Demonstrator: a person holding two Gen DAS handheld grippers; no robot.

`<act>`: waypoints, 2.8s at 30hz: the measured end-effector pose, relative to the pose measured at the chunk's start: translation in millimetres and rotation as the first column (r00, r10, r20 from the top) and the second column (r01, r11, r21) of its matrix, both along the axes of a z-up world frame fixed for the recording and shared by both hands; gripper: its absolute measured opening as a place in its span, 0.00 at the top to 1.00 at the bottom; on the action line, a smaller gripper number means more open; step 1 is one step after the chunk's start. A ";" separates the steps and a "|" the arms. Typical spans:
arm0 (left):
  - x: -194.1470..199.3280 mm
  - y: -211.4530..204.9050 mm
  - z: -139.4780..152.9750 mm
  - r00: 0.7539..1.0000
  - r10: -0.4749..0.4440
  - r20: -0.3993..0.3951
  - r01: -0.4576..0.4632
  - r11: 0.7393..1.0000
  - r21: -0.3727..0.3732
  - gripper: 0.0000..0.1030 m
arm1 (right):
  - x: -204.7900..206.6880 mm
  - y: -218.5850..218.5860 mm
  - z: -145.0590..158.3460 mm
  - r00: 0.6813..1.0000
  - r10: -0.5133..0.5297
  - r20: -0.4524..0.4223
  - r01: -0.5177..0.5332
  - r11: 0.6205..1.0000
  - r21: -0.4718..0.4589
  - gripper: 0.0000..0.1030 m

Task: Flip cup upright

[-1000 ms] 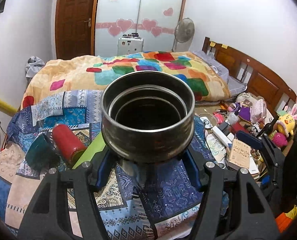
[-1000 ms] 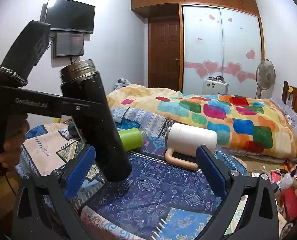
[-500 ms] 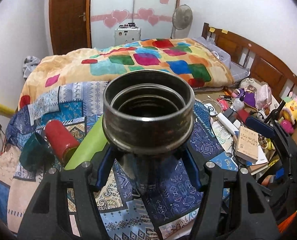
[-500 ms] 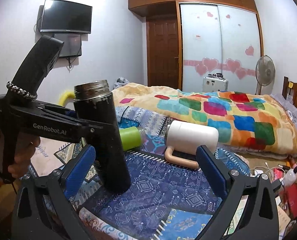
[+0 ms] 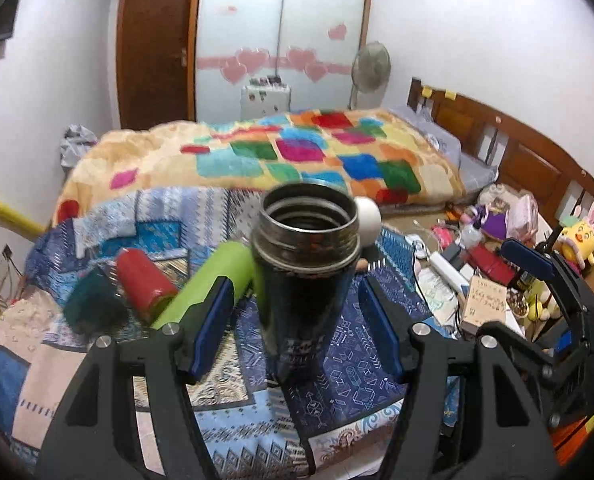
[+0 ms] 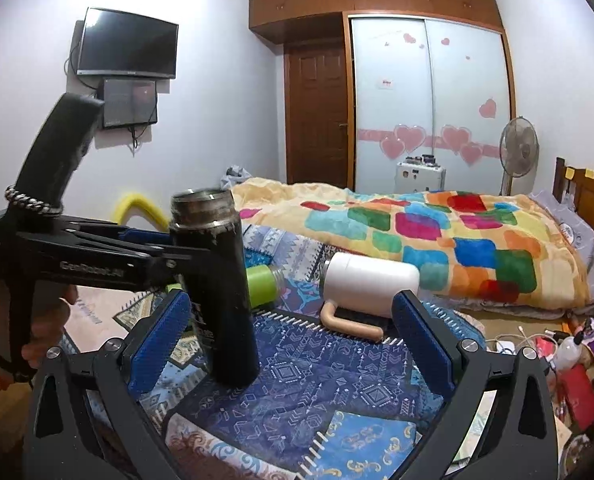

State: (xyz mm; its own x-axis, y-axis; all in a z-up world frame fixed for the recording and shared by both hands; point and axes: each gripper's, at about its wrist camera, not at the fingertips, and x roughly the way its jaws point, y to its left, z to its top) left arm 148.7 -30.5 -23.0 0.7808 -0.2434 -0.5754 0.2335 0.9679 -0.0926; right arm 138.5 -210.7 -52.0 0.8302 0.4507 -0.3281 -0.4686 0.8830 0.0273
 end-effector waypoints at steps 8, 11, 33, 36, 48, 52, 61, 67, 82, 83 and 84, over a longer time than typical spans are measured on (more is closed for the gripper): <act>-79.7 18.4 36.1 0.975 0.095 0.203 -0.093 0.995 -0.020 0.37 | -43.9 0.1 32.2 0.997 -0.001 0.082 -0.004 0.998 0.064 0.02; -108.9 20.0 44.7 0.954 0.123 0.275 -0.121 0.992 -0.023 0.37 | -60.8 2.1 43.5 0.994 -0.002 0.110 -0.008 0.996 0.090 0.02; -216.5 29.0 51.9 0.840 0.235 0.490 -0.228 0.971 -0.076 0.00 | -141.4 21.5 58.9 0.973 -0.055 0.222 0.028 0.992 0.122 0.00; -217.8 28.9 49.9 0.842 0.231 0.488 -0.225 0.972 -0.072 0.00 | -142.2 20.4 56.5 0.976 -0.052 0.213 0.024 0.991 0.131 0.00; -217.9 28.2 48.9 0.843 0.223 0.489 -0.221 0.973 -0.064 0.00 | -141.3 17.1 53.5 0.976 -0.066 0.209 0.037 0.989 0.140 0.00; -214.8 25.6 47.9 0.844 0.216 0.490 -0.220 0.974 -0.051 0.00 | -141.5 17.4 52.6 0.976 -0.063 0.207 0.033 0.989 0.143 0.00; -213.1 25.0 47.7 0.847 0.212 0.488 -0.212 0.976 -0.057 0.00 | -143.8 18.6 54.4 0.975 -0.068 0.212 0.038 0.989 0.144 0.00; -212.6 24.8 47.6 0.848 0.211 0.487 -0.210 0.976 -0.057 0.00 | -144.2 18.1 56.1 0.974 -0.071 0.215 0.041 0.989 0.140 0.00; -212.5 22.8 49.2 0.846 0.193 0.497 -0.193 0.980 -0.052 0.00 | -146.2 13.4 60.1 0.972 -0.076 0.223 0.041 0.986 0.159 0.00; -213.0 22.6 49.3 0.846 0.192 0.498 -0.192 0.980 -0.051 0.00 | -146.0 13.6 60.1 0.972 -0.077 0.223 0.042 0.986 0.159 0.00; -213.2 22.4 49.3 0.846 0.191 0.498 -0.191 0.980 -0.051 0.00 | -146.1 13.7 60.4 0.971 -0.079 0.224 0.043 0.986 0.160 0.00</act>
State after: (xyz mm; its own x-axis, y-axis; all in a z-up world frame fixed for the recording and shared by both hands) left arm -64.5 -8.1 26.3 0.9935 -0.0595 -0.0966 0.0585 0.9982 -0.0128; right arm -7.6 -196.9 8.4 0.9025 0.4269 -0.0573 -0.4236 0.9037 0.0624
